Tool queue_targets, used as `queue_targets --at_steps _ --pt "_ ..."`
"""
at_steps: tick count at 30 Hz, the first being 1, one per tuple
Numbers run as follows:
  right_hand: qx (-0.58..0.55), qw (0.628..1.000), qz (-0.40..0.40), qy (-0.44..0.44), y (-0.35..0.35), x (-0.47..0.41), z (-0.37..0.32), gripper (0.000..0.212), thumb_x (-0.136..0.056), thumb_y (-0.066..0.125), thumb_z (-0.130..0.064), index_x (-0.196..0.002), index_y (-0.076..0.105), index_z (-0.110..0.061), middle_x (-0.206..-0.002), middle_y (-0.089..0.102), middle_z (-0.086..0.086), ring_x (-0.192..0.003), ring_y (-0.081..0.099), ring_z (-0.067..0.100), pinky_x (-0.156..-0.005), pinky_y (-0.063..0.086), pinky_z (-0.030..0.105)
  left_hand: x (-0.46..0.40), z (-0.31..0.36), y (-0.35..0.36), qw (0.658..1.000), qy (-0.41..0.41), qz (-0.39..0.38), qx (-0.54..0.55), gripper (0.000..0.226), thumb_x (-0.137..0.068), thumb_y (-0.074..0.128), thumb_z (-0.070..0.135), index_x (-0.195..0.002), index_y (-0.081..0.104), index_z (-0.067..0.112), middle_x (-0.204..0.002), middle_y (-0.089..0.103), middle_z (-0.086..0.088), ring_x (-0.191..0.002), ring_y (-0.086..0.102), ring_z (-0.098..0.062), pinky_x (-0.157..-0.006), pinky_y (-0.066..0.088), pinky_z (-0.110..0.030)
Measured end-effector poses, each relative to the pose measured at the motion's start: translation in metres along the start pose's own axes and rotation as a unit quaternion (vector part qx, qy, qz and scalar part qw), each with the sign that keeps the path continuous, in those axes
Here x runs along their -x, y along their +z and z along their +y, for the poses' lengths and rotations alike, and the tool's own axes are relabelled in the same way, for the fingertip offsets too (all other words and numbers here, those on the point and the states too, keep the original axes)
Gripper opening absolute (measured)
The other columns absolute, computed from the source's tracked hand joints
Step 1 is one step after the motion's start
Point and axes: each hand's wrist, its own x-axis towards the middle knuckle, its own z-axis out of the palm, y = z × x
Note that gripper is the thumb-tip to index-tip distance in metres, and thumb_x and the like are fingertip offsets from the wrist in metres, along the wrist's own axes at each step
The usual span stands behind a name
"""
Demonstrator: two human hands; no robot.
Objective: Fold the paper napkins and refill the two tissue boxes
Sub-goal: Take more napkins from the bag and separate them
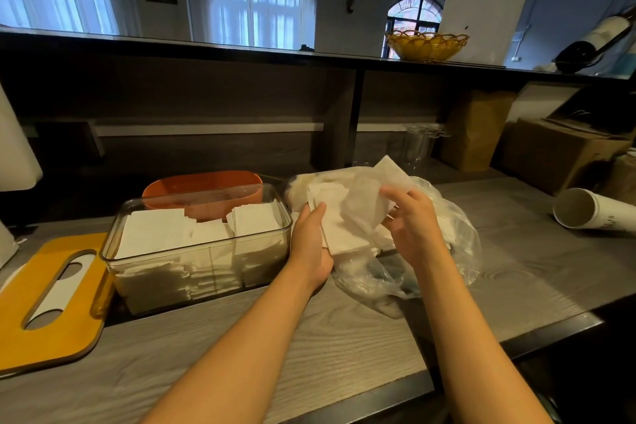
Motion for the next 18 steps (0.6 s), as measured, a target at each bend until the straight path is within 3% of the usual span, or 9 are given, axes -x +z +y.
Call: queue_targets --at_steps 3,6,8,10,11,15,18 --pt "0.045 0.998 -0.033 -0.016 0.001 0.000 0.003 0.016 -0.095 0.062 -0.014 -0.110 0.068 -0.013 -0.099 0.074 0.000 -0.092 0.070 0.020 -0.071 0.056 0.031 0.006 0.002 0.003 0.999 -0.026 -0.026 0.012 0.028 -0.106 0.042 0.036 -0.115 0.065 0.023 -0.105 0.076 -0.006 -0.103 0.068 -0.028 -0.082 0.055 -0.041" --pt "0.143 0.980 0.056 -0.129 0.001 -0.001 0.009 0.013 -0.094 0.064 -0.013 -0.105 0.069 -0.013 -0.094 0.071 -0.002 -0.084 0.067 0.014 -0.063 0.053 0.022 0.007 0.003 0.003 0.999 -0.019 -0.043 0.021 0.042 -0.107 0.035 0.043 -0.124 0.064 0.018 -0.118 0.073 -0.011 -0.113 0.064 -0.031 -0.094 0.052 -0.044" --pt "0.249 0.923 0.154 -0.249 0.000 -0.003 0.013 0.010 -0.093 0.065 -0.014 -0.103 0.068 -0.015 -0.094 0.067 -0.007 -0.081 0.062 0.007 -0.063 0.052 0.019 0.004 0.002 0.002 0.999 -0.002 -0.041 0.022 0.052 -0.107 0.030 0.047 -0.140 0.055 0.015 -0.133 0.065 -0.014 -0.124 0.060 -0.033 -0.101 0.049 -0.046" --pt "0.331 0.870 0.192 -0.311 0.001 -0.001 0.016 0.014 -0.091 0.068 -0.014 -0.105 0.067 -0.017 -0.095 0.062 -0.008 -0.079 0.057 0.002 -0.065 0.048 0.012 0.002 0.000 0.001 0.999 0.016 -0.045 0.022 0.057 -0.108 0.026 0.049 -0.147 0.048 0.014 -0.140 0.059 -0.015 -0.129 0.056 -0.033 -0.101 0.049 -0.043" --pt "0.364 0.862 0.168 -0.311 0.004 0.000 0.019 0.018 -0.090 0.070 -0.013 -0.107 0.067 -0.016 -0.094 0.060 -0.009 -0.077 0.054 0.001 -0.064 0.045 0.009 0.002 -0.001 0.001 0.998 0.021 -0.052 0.027 0.058 -0.108 0.024 0.050 -0.148 0.046 0.014 -0.142 0.058 -0.014 -0.129 0.056 -0.032 -0.100 0.051 -0.042" --pt "0.412 0.891 -0.053 -0.184 0.020 0.004 0.032 0.024 -0.091 0.071 -0.031 -0.114 0.063 -0.027 -0.092 0.062 -0.017 -0.079 0.060 0.002 -0.064 0.046 0.008 0.005 0.000 0.000 0.997 0.024 -0.071 0.035 0.061 -0.107 0.021 0.054 -0.148 0.047 0.016 -0.138 0.062 -0.011 -0.123 0.063 -0.026 -0.092 0.055 -0.037" --pt "0.310 0.938 -0.052 -0.146 0.021 0.004 0.028 0.017 -0.101 0.055 -0.029 -0.108 0.068 -0.020 -0.090 0.070 -0.005 -0.073 0.065 0.005 -0.062 0.051 0.017 0.006 0.002 0.001 0.997 0.008 -0.067 0.033 0.059 -0.106 0.026 0.052 -0.147 0.047 0.014 -0.133 0.065 -0.013 -0.117 0.066 -0.027 -0.089 0.056 -0.039"
